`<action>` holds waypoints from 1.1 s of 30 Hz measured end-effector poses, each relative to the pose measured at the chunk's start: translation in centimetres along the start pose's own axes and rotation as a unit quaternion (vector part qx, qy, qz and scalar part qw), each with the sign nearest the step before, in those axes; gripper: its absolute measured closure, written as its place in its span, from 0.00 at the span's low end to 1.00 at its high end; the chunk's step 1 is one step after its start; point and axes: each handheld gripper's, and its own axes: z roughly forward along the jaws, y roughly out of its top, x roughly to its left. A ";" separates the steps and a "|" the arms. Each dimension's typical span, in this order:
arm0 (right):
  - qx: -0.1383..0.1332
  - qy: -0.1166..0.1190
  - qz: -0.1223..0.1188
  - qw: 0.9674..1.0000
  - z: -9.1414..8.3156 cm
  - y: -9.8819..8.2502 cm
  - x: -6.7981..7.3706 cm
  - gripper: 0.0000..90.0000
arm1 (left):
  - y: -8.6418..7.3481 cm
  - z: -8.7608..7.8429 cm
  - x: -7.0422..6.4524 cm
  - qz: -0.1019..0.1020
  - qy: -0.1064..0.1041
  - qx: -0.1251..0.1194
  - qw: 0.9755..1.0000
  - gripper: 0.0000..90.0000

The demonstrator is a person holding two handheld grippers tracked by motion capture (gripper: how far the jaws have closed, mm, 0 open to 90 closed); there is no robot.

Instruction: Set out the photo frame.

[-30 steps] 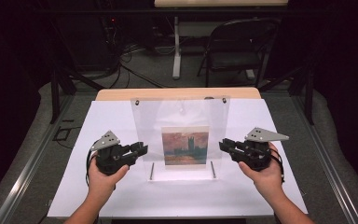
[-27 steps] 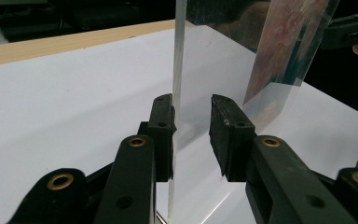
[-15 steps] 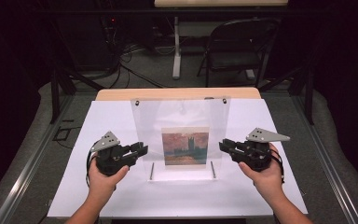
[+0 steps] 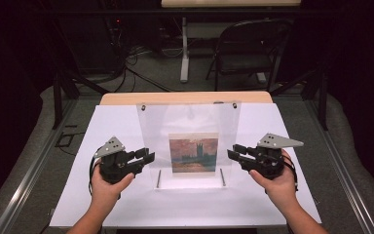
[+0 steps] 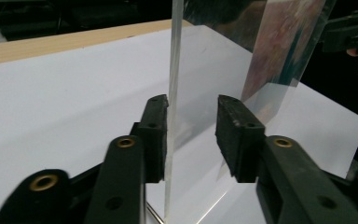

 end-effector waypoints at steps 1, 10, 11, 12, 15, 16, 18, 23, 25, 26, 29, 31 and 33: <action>-0.007 -0.002 0.000 1.000 -0.1 0.0 0.1 0.63 | 0.1 -0.1 0.0 0.003 0.002 -0.001 1.000 0.64; -0.027 -0.025 -0.019 0.999 -1.0 0.1 0.0 0.37 | -0.1 -1.6 0.0 0.021 0.027 -0.018 0.999 0.43; -0.026 -0.027 -0.022 0.999 -1.1 0.1 -0.1 0.35 | -0.3 -1.9 0.1 0.022 0.030 -0.017 0.999 0.42; -0.023 -0.029 -0.021 0.999 -1.4 -0.1 -0.1 0.35 | -0.4 -2.1 0.1 0.022 0.032 -0.018 0.999 0.42; -0.024 -0.037 -0.018 0.999 -1.9 -0.7 -0.3 0.35 | -1.1 -2.7 0.4 0.020 0.042 -0.022 0.999 0.41; -0.023 -0.040 -0.017 0.999 -2.0 -0.9 -0.4 0.35 | -1.4 -2.9 0.5 0.019 0.046 -0.022 0.999 0.41; -0.027 -0.051 -0.012 0.998 -2.5 -1.7 -0.5 0.35 | -2.1 -3.2 0.7 0.015 0.055 -0.022 0.998 0.41; -0.021 -0.088 -0.020 0.996 -3.3 -3.7 -0.6 0.35 | -4.2 -4.1 1.9 -0.013 0.086 -0.035 0.996 0.41; -0.017 -0.101 -0.020 0.995 -3.5 -4.5 -0.8 0.35 | -5.4 -4.3 2.6 -0.026 0.106 -0.035 0.993 0.41; -0.016 -0.105 -0.019 0.994 -3.5 -4.9 -0.9 0.35 | -6.0 -4.3 3.0 -0.038 0.108 -0.036 0.993 0.41; -0.011 -0.113 -0.001 0.994 -3.5 -6.1 -1.4 0.35 | -7.1 -4.3 3.7 -0.048 0.125 -0.028 0.991 0.41; -0.010 -0.115 0.005 0.993 -3.3 -6.7 -1.7 0.35 | -7.6 -4.2 3.9 -0.042 0.143 -0.021 0.989 0.41; 0.000 -0.124 0.001 0.992 -2.9 -7.4 -1.8 0.35 | -8.0 -4.0 4.2 -0.036 0.154 -0.015 0.987 0.41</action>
